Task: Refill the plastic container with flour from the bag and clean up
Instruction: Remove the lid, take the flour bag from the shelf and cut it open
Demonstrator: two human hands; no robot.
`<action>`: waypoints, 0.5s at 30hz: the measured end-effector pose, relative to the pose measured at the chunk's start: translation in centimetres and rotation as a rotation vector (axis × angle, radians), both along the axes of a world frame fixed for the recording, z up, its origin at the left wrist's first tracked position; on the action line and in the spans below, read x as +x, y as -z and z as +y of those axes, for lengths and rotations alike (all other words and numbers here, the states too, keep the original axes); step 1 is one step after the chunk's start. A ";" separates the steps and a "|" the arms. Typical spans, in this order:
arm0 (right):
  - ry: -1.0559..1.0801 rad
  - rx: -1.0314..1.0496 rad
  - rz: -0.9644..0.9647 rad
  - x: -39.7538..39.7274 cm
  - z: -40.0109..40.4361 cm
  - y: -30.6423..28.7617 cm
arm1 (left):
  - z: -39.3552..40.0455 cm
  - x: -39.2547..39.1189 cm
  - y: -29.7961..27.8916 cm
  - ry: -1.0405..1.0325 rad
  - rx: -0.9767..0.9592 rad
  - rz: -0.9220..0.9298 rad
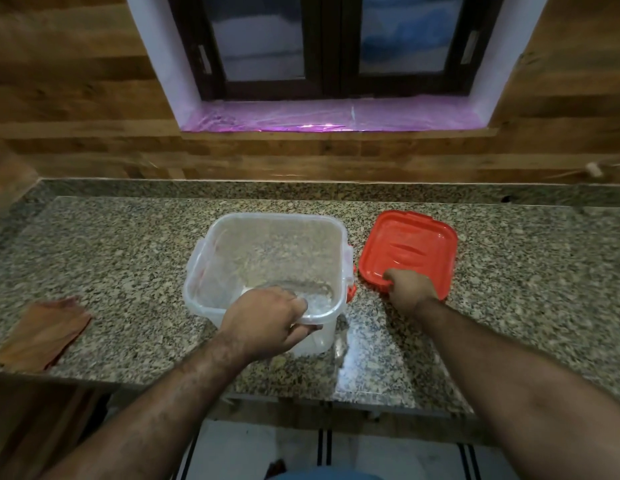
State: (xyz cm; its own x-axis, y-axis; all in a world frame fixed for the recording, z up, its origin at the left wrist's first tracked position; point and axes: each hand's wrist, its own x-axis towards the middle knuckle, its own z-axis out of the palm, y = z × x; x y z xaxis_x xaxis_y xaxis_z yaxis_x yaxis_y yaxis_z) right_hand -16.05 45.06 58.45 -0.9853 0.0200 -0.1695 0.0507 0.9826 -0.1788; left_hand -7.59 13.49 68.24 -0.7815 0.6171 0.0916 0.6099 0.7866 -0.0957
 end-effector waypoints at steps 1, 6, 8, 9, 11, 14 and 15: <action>0.051 -0.099 0.050 -0.5 -0.5 -0.8 | 0.1 0.0 -0.1 -0.001 -0.004 0.003; 0.148 -0.513 0.422 -3.0 -5.0 -8.7 | -0.5 0.4 -0.4 -0.061 0.188 0.019; 0.087 -0.562 0.560 -4.2 -7.3 -12.3 | -1.3 0.6 -1.1 -0.134 0.390 0.094; 0.049 -0.579 0.603 -4.6 -8.4 -14.0 | -1.6 0.7 -1.8 -0.192 0.458 0.119; -0.046 -0.581 0.631 -5.6 -11.0 -16.7 | -2.8 0.6 -3.5 -0.294 0.539 0.173; -0.231 -0.522 0.641 -6.5 -15.5 -20.6 | -6.4 -0.2 -6.4 -0.415 0.594 0.301; -0.302 -0.502 0.652 -6.7 -17.3 -21.8 | -7.9 -0.3 -7.8 -0.453 0.623 0.311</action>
State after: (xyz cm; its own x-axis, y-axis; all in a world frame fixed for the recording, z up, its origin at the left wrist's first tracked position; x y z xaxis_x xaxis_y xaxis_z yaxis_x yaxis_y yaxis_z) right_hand -22.74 27.72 80.27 -0.8401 -0.1831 0.5105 -0.4618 0.7352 -0.4962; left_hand -7.85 5.59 76.03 -0.8245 0.0133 0.5657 0.2391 0.9143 0.3270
